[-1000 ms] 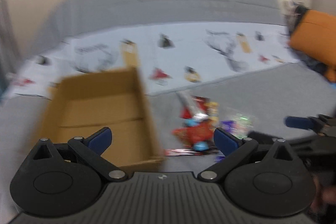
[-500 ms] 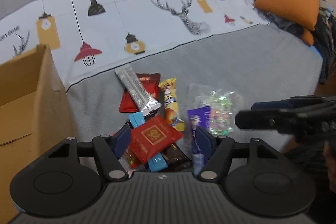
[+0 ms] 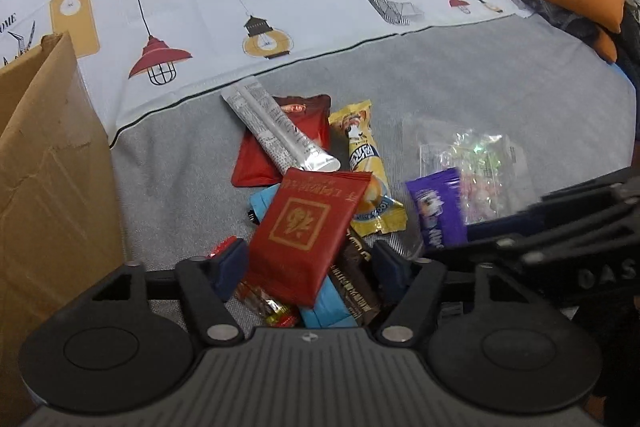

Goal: Organize snacks
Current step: 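Grasp the dark chocolate bar with the left tool while the right tool grasps the purple bar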

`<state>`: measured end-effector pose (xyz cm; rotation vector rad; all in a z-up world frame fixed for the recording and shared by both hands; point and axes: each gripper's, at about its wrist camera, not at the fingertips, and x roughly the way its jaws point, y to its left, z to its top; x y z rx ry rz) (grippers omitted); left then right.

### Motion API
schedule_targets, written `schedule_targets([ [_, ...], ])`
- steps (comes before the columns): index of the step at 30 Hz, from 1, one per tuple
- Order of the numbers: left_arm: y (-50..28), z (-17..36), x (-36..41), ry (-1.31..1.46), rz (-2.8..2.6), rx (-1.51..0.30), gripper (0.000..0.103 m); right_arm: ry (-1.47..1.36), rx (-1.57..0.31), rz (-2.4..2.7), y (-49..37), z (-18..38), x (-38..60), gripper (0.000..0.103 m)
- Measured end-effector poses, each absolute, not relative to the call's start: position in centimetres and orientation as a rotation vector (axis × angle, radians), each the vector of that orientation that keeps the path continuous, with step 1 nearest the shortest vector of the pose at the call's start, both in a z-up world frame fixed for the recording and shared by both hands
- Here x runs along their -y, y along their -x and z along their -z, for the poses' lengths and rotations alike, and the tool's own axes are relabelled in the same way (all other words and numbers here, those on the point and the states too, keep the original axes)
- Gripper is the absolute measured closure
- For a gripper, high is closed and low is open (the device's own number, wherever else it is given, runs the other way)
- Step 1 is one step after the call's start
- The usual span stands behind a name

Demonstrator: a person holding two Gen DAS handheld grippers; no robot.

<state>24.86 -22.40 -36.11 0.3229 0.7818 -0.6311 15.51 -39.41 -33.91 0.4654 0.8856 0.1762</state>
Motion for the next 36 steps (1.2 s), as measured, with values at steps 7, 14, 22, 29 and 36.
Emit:
schedule_targets([
  [7,-25.4,34.6,22.1,-0.240,0.573,-0.847,0.083,-0.458,-0.811,-0.191,-15.2,32.8,39.4,0.089],
  [14,-26.9,35.2,22.4,-0.196,0.494,-0.863,0.073,-0.477,-0.805,-0.128,-14.6,32.9,41.1,0.089],
  [22,-27.1,35.1,22.6,-0.186,0.375,-0.846,0.083,-0.538,-0.882,-0.155,-15.7,34.9,39.9,0.075],
  [29,-28.8,35.6,22.7,-0.137,0.377,-0.852,0.046,-0.491,-0.886,-0.185,-15.9,34.9,39.0,0.062],
  [36,-27.2,34.7,22.9,-0.124,0.436,-0.902,0.098,-0.415,-0.855,-0.165,-15.0,34.0,39.4,0.089],
])
